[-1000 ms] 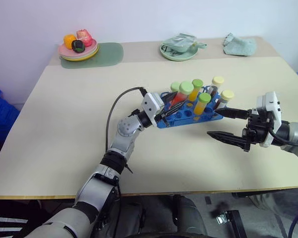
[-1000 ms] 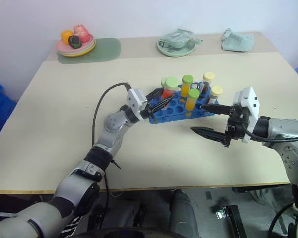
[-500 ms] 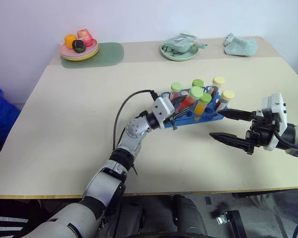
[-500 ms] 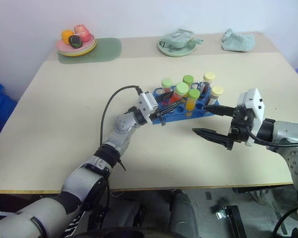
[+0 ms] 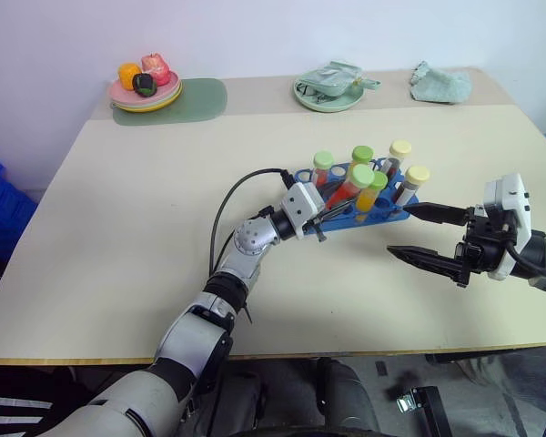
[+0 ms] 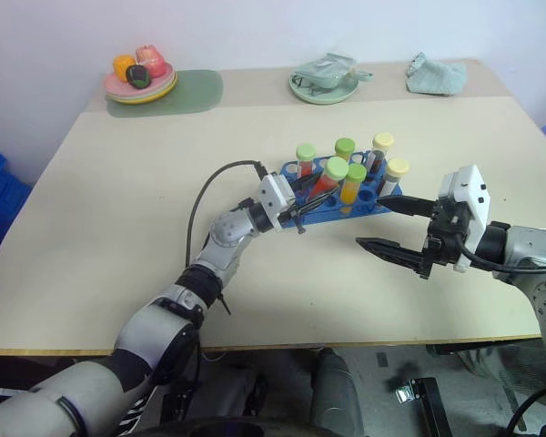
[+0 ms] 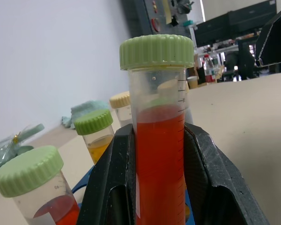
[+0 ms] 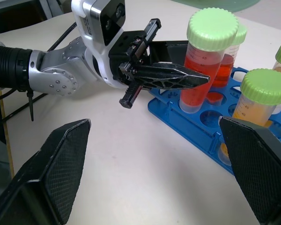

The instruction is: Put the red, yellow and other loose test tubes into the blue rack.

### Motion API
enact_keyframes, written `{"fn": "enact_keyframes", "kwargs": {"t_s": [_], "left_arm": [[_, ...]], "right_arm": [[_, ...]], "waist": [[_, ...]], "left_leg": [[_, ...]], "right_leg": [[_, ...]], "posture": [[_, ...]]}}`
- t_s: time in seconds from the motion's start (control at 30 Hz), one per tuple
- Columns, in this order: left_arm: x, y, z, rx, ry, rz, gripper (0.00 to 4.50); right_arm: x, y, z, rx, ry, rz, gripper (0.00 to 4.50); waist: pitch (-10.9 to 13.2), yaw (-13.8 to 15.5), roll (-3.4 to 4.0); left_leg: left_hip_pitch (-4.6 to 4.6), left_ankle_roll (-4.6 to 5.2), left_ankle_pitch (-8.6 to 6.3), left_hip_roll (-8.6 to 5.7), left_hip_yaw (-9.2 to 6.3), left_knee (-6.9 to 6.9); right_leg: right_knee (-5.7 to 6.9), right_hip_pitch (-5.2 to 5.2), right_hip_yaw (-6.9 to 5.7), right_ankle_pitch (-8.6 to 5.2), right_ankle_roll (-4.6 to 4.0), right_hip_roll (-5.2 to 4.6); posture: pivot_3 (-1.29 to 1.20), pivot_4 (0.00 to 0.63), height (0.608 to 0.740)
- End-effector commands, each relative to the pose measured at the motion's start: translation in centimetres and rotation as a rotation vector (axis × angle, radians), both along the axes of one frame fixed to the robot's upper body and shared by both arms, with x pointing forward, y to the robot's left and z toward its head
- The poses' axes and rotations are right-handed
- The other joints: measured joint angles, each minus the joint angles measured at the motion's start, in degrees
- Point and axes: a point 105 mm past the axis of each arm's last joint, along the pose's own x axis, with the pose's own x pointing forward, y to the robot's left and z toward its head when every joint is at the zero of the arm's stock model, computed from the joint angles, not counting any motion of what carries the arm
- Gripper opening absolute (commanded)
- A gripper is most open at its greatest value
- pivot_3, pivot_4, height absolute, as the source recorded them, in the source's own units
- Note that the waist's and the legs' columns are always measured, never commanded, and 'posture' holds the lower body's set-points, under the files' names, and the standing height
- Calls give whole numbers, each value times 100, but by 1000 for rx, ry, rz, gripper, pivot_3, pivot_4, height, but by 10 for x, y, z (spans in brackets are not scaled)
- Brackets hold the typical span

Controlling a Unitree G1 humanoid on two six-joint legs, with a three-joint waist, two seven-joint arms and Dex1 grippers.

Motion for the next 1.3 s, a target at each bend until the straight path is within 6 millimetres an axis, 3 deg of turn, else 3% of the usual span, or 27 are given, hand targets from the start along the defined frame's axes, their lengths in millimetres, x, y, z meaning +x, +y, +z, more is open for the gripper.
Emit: {"fn": "enact_keyframes", "kwargs": {"t_s": [0.03,0.43,0.63,0.83,1.3], "left_arm": [[1,5,-3,-32,39,9,793],[-5,15,-10,-105,128,29,793],[6,22,-3,-116,117,78,793],[14,17,9,-125,91,93,793],[-1,0,-8,-90,113,10,793]], "right_arm": [[-3,2,13,-18,-52,16,4500],[0,2,14,-25,-56,22,4500],[1,3,14,-23,-58,26,4500],[2,3,14,-25,-61,26,4500],[2,3,15,-29,-67,17,4500]], "waist": [[0,-2,0],[-4,-3,1],[-4,-4,1],[-4,7,0],[-3,-1,0]], "left_leg": [[0,0,0,0,0,0],[3,1,0,1,0,0],[4,1,0,1,0,0],[3,1,0,0,0,1],[2,1,-1,0,0,1]], "right_leg": [[0,0,0,0,0,0],[0,4,0,0,0,0],[0,4,0,0,0,1],[-2,4,0,0,0,0],[-3,4,0,1,1,0]], "posture": [[0,150,740],[0,150,740],[0,150,740],[0,150,740],[0,150,740]]}}
